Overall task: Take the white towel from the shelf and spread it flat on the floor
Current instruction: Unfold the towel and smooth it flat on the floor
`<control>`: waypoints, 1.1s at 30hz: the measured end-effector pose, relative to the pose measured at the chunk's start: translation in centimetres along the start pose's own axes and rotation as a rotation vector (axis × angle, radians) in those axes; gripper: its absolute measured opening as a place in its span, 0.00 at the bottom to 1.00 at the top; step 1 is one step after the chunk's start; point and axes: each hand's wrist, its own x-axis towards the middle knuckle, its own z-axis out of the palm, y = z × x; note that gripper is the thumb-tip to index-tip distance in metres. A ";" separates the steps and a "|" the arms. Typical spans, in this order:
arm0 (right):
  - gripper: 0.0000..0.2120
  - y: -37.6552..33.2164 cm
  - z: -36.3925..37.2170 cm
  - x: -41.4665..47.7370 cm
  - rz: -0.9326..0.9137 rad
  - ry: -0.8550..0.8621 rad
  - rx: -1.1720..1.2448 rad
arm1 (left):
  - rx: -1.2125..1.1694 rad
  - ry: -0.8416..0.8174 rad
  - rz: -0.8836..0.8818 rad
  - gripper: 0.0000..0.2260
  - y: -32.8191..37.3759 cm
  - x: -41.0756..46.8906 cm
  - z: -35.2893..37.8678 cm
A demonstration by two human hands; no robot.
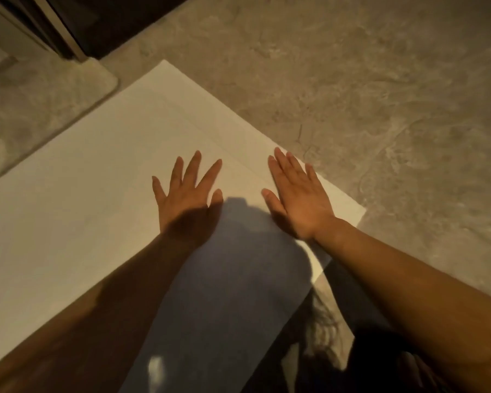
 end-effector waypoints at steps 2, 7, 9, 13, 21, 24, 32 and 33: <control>0.30 0.7 -0.2 -0.8 0.020 0.009 0.007 | -0.013 0.029 0.007 0.24 -0.3 0.2 0.0; 0.31 2.1 -0.4 -3.1 0.138 0.035 0.039 | 0.002 0.029 0.001 0.25 0.2 0.1 -0.2; 0.31 2.0 -0.2 -3.9 0.077 0.025 0.032 | -0.001 0.019 -0.013 0.25 0.3 0.2 -0.4; 0.31 3.2 -0.7 -5.1 0.092 0.005 0.019 | 0.044 -0.027 0.000 0.26 0.5 -0.1 -1.0; 0.34 -2.6 -4.6 -4.8 -0.120 -0.082 0.040 | -0.004 -0.034 -0.021 0.27 0.0 -6.5 -4.8; 0.32 -7.3 -4.2 -3.6 -0.263 -0.130 0.064 | 0.024 -0.049 -0.123 0.25 -1.9 -10.3 -6.1; 0.30 -18.1 0.4 -5.8 -0.613 -0.191 0.197 | -0.124 -0.046 -0.663 0.26 -6.4 -23.3 -5.1; 0.30 -18.7 1.0 -6.6 -0.632 -0.201 0.196 | -0.160 -0.033 -0.725 0.26 -6.1 -24.9 -4.9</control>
